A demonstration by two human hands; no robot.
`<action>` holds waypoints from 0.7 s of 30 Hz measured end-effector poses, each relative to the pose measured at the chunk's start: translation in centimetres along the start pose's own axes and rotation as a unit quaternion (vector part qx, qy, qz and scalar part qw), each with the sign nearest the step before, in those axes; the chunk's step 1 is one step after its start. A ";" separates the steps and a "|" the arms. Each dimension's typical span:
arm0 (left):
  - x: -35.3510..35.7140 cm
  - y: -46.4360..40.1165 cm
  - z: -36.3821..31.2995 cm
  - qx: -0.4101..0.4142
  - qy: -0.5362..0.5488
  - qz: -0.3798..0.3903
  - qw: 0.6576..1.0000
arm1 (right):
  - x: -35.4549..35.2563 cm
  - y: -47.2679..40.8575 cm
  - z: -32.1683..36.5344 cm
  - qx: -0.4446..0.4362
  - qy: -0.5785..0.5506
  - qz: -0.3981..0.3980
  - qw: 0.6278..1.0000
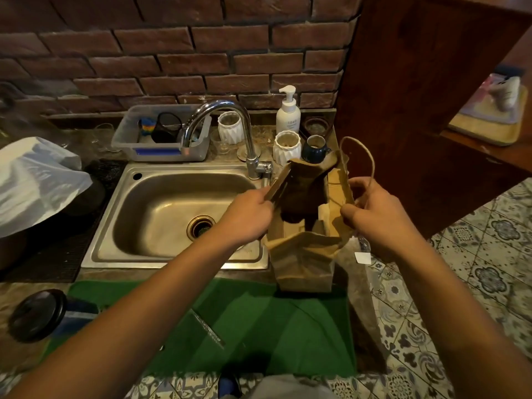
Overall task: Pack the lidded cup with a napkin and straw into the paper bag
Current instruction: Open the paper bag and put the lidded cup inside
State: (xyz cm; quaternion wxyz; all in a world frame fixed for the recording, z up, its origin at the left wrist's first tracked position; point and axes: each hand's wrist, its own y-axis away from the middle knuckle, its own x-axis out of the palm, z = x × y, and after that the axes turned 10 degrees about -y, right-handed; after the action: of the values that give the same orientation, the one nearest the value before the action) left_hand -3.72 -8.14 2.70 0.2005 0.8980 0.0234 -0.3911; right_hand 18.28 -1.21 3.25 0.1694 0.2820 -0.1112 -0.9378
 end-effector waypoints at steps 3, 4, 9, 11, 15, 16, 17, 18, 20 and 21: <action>-0.3 3.6 3.0 -0.011 0.072 0.001 0.997 | 0.9 2.8 0.5 -0.009 0.001 0.032 0.999; -0.4 4.8 3.8 -0.021 0.094 -0.007 0.995 | 1.2 3.8 0.6 -0.009 0.003 0.043 0.999; 0.7 11.4 6.7 -0.037 0.122 -0.066 0.990 | 4.2 8.1 0.0 -0.015 0.021 0.061 0.998; 1.7 13.1 8.0 -0.036 0.104 -0.063 0.992 | 5.4 9.7 -0.8 -0.011 0.017 0.060 0.998; 3.7 15.6 9.6 -0.044 0.081 -0.067 0.993 | 7.5 12.4 -3.0 0.019 -0.008 0.054 0.998; 4.1 16.1 9.7 -0.043 0.075 -0.069 0.994 | 7.9 13.1 -3.4 0.025 -0.004 0.051 0.998; 4.6 16.4 9.9 -0.038 0.069 -0.072 0.994 | 8.2 13.7 -3.7 0.030 -0.002 0.051 0.998; 4.9 16.8 10.1 -0.031 0.066 -0.071 0.995 | 8.7 14.3 -4.0 0.033 -0.004 0.055 0.998; 5.5 17.3 10.8 -0.022 0.075 -0.063 0.995 | 9.4 15.3 -4.3 0.037 -0.018 0.058 0.997; 5.5 17.5 11.1 -0.018 0.082 -0.061 0.995 | 9.6 15.7 -4.4 0.034 -0.016 0.054 0.998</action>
State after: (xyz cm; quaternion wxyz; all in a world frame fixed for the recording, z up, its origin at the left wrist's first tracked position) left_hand -4.07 -29.02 -2.07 0.1898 0.9200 0.1020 -0.3275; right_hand 17.25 -19.74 -0.35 0.2084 0.2660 -0.1610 -0.9273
